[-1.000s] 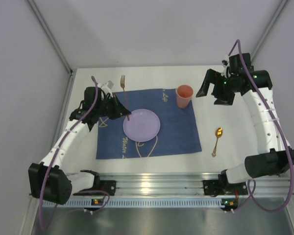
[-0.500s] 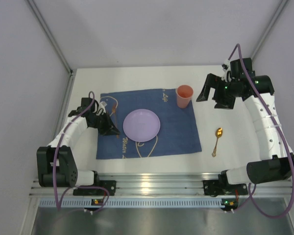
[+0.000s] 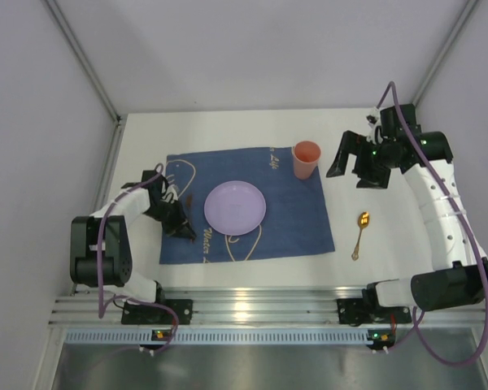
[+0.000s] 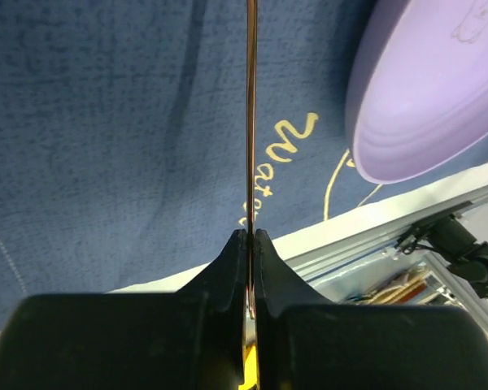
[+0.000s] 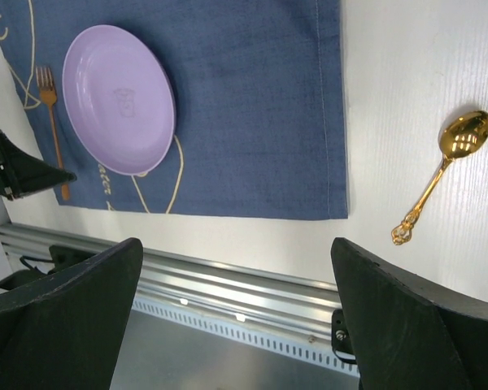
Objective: Set the dinner table for one person
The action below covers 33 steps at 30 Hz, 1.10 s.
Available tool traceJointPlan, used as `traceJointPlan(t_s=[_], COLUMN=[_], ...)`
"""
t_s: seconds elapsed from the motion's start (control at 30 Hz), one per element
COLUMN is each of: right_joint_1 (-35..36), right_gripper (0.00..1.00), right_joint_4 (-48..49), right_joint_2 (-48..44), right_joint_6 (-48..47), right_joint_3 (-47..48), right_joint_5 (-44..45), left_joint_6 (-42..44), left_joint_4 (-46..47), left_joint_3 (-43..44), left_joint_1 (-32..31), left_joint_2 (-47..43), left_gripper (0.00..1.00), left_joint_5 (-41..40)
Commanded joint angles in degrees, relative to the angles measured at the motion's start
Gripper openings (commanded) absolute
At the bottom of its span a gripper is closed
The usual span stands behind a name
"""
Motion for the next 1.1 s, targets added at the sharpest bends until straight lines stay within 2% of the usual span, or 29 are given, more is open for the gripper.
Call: traceJointPlan(t_s=[0.0,0.07,0.1,0.23,0.3,0.47,0.63,0.7,0.87,0.93,1.07], right_joint_1=[0.3,0.3,0.21,0.21,0.21,-0.31,-5.5,-7.34,-9.88,-11.04,-11.57], right_gripper=[1.0,1.0,1.0,1.0,1.0,1.0,1.0,1.0,0.98,0.92,0.74], right_joint_4=[1.11,1.11,1.2,1.37,0.94,2.07,6.73,9.1,16.03,18.24,22.02], right_joint_2=[-1.78,-1.87,-2.04,-2.04,-2.13,-6.07,-8.98,-9.16,-7.5,-6.18,-3.19], right_joint_6=[-0.88,-0.88,-0.97,-1.05,-0.97,1.75,6.75,7.91,10.19,10.37,9.5], right_joint_3=[-0.56,-0.83,-1.18,-2.05,-3.02,-10.3,-27.61,-33.75,-40.98,-42.83,-43.02], right_joint_5=[0.3,0.39,0.39,1.44,2.67,8.92,8.3,8.04,8.22,9.17,14.62], left_joint_6=[0.95,0.95,0.87,0.43,0.51,-0.01,-2.64,-3.17,-4.32,-4.23,-3.71], left_joint_4=[-4.2,-4.64,-4.64,-5.17,-6.05,-9.82,-9.39,-7.47,-4.73,-3.86,-3.33], left_joint_3=[2.2,2.73,2.82,3.7,4.92,11.42,17.66,17.94,16.71,16.18,15.83], left_joint_1=[0.45,0.45,0.54,0.45,0.46,0.46,0.45,0.45,0.37,0.45,0.45], left_joint_2=[1.06,1.51,1.6,1.25,1.33,-0.51,-2.44,-2.97,-2.8,-2.71,-2.45], left_gripper=[0.1,0.21,0.38,0.66,0.71,0.71,0.7,0.7,0.66,0.66,0.66], left_joint_5=[-5.56,-7.31,-8.02,-9.96,-11.79,-16.81,-16.65,-15.59,-13.31,-12.86,-12.78])
